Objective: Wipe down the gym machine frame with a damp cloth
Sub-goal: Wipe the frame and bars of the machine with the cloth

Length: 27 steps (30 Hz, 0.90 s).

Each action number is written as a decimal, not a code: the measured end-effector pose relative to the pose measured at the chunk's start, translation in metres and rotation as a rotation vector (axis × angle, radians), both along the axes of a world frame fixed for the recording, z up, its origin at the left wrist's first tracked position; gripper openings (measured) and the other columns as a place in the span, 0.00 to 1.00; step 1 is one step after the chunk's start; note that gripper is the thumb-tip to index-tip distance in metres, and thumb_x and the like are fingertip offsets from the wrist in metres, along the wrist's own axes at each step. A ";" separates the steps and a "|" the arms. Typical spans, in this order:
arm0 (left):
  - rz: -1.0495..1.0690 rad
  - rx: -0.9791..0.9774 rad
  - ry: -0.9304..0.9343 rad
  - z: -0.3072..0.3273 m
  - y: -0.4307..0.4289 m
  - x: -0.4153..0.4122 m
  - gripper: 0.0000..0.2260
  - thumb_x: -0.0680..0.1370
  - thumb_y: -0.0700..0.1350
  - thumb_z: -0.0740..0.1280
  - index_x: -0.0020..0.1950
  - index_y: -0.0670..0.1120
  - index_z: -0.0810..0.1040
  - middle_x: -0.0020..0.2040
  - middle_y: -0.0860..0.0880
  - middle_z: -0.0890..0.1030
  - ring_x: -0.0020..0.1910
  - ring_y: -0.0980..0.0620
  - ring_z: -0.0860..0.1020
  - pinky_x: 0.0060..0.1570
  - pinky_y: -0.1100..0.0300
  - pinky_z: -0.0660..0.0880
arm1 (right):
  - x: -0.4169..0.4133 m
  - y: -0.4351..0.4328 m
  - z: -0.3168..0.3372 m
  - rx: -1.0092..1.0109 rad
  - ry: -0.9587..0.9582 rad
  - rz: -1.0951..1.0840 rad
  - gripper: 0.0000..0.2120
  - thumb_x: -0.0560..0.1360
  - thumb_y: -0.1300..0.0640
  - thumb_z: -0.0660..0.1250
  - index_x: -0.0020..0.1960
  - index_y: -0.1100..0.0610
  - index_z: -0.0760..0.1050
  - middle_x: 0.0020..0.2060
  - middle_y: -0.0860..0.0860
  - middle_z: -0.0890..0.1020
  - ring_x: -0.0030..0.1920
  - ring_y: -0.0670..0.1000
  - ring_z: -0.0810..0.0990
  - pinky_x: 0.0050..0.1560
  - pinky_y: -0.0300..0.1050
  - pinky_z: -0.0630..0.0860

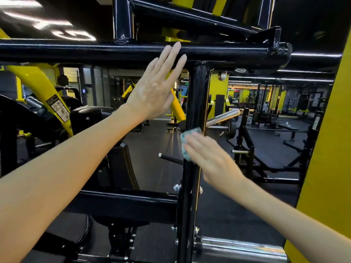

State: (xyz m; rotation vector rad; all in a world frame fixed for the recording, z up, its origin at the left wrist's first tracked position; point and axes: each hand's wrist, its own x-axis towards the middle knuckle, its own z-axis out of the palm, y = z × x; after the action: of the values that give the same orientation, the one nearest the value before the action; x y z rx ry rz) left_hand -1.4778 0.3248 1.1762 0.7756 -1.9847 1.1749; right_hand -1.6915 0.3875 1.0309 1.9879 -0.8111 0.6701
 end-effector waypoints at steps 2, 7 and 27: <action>0.011 0.001 0.012 -0.006 0.002 -0.001 0.32 0.78 0.42 0.58 0.80 0.38 0.50 0.80 0.36 0.51 0.79 0.38 0.50 0.78 0.44 0.52 | -0.002 0.005 -0.040 0.034 0.064 0.002 0.24 0.83 0.67 0.42 0.67 0.66 0.73 0.68 0.61 0.74 0.72 0.59 0.67 0.74 0.53 0.60; -0.073 0.072 0.067 -0.073 0.013 -0.003 0.31 0.78 0.40 0.58 0.80 0.38 0.51 0.80 0.40 0.51 0.80 0.45 0.49 0.78 0.51 0.48 | -0.012 0.006 -0.108 0.083 0.254 -0.102 0.23 0.79 0.68 0.49 0.72 0.61 0.68 0.73 0.57 0.69 0.75 0.57 0.63 0.72 0.54 0.63; 0.202 0.685 0.120 -0.334 0.032 0.005 0.28 0.81 0.50 0.50 0.78 0.38 0.61 0.78 0.42 0.64 0.77 0.44 0.63 0.73 0.49 0.63 | 0.008 0.001 0.019 -0.034 -0.108 -0.117 0.29 0.72 0.74 0.64 0.72 0.67 0.67 0.73 0.63 0.67 0.75 0.62 0.62 0.74 0.59 0.60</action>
State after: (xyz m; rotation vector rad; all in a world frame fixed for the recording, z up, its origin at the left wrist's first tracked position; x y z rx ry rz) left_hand -1.4732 0.3564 0.8420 1.3740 -2.2553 0.5074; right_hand -1.6837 0.3887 1.0503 1.8705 -0.9667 0.7220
